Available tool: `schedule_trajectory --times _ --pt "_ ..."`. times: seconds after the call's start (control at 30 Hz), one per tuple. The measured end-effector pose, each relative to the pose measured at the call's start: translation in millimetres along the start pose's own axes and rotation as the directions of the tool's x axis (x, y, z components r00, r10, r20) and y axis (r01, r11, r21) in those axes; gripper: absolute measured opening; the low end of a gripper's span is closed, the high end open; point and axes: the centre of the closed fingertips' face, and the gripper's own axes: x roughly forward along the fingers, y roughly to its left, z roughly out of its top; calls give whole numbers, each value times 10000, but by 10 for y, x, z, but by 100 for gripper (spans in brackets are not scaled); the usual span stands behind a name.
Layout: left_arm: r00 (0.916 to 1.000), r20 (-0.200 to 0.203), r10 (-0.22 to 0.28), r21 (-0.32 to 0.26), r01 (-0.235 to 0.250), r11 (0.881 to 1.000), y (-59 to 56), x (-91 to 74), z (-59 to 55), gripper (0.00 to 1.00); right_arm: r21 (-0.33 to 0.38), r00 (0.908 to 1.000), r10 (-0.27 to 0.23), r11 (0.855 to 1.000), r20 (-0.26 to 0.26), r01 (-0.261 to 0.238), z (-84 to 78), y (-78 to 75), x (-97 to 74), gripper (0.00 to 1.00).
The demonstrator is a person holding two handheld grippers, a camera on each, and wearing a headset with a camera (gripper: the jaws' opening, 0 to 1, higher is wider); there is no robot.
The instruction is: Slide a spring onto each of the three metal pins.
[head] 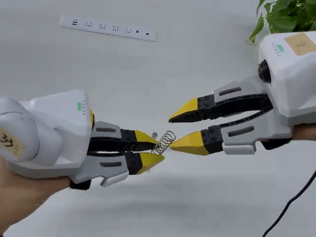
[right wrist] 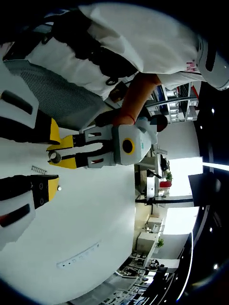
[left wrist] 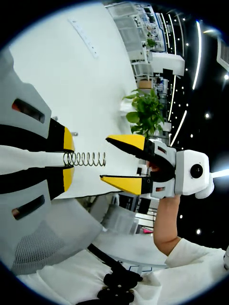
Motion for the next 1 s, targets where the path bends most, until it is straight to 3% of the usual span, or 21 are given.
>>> schedule_trajectory --times 0.17,0.27,0.37,0.43,0.57,1.0 --pt "10000 16 38 29 -38 10000 2 5 13 7 -1024 9898 821 9903 -1166 -942 22 35 74 20" --pt "10000 58 60 36 -61 10000 7 12 25 7 -1426 9728 1340 9764 -1888 -1622 14 93 136 19" --pt "9999 92 68 31 -68 10000 7 19 35 7 -1923 9572 1448 9616 -2506 -1958 -41 79 163 18" --pt "9999 111 78 34 -78 10000 10 21 38 7 -1866 9540 1550 9605 -2565 -2063 -59 54 185 17" --pt "9998 152 96 -4 -96 10000 18 19 33 7 -2005 9391 1756 9497 -2954 -2407 -130 54 178 14" --pt "9996 277 46 -62 -45 10000 13 26 37 7 -2197 9224 1837 9381 -3397 -2677 -211 51 220 9"
